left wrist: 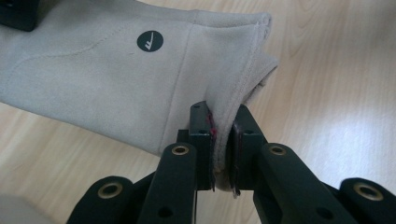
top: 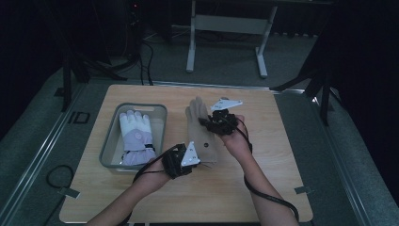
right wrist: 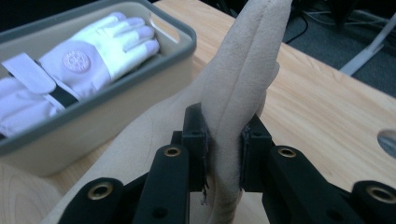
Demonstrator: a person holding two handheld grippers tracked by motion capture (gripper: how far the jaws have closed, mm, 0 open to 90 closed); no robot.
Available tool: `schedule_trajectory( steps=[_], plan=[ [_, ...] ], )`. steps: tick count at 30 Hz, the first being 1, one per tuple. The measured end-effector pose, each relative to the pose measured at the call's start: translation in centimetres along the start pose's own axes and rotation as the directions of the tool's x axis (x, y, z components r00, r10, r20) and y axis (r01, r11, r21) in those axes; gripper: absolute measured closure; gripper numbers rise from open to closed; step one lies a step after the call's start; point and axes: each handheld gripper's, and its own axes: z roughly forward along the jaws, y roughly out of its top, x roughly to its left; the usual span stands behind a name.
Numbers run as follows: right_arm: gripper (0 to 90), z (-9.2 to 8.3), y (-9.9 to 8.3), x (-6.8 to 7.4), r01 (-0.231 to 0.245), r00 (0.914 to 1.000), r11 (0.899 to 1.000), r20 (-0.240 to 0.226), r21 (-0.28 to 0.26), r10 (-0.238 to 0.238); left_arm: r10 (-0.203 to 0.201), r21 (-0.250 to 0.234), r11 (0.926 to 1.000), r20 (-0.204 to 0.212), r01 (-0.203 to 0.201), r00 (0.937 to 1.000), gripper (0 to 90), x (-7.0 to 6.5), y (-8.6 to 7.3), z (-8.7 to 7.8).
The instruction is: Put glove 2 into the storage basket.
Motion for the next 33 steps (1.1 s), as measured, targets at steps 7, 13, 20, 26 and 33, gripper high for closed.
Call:
schedule_trajectory(
  steps=[7, 13, 20, 26, 33],
  plan=[
    [76.4, 1.7, 2.2, 1.5, 0.021, 0.9995, 1.0, -0.022, -0.008, -0.021, -0.015, 0.017, 0.9997, -0.046, 0.015, 0.9988, 82.1, 1.1, -1.4, -2.1],
    [76.4, 3.4, 4.4, 3.4, 0.056, 0.9974, 0.998, -0.045, -0.016, -0.057, -0.032, 0.033, 0.9988, -0.087, 0.035, 0.9956, 82.1, 1.9, -2.9, -3.9],
    [76.4, 5.8, 6.9, 5.9, 0.093, 0.992, 0.995, -0.084, -0.02, -0.094, -0.077, 0.046, 0.9955, -0.124, 0.084, 0.9893, 82.0, 3.1, -5.2, -6.3],
    [76.3, 8.4, 8.2, 8.0, 0.121, 0.9858, 0.993, -0.117, -0.008, -0.121, -0.117, 0.059, 0.9901, -0.154, 0.127, 0.9811, 82.0, 3.7, -7.4, -7.7],
    [76.3, 11.6, 9.5, 10.3, 0.148, 0.9761, 0.989, -0.162, 0.007, -0.145, -0.16, 0.076, 0.9814, -0.188, 0.176, 0.9691, 82.0, 4.3, -9.7, -9.1]
  ],
)
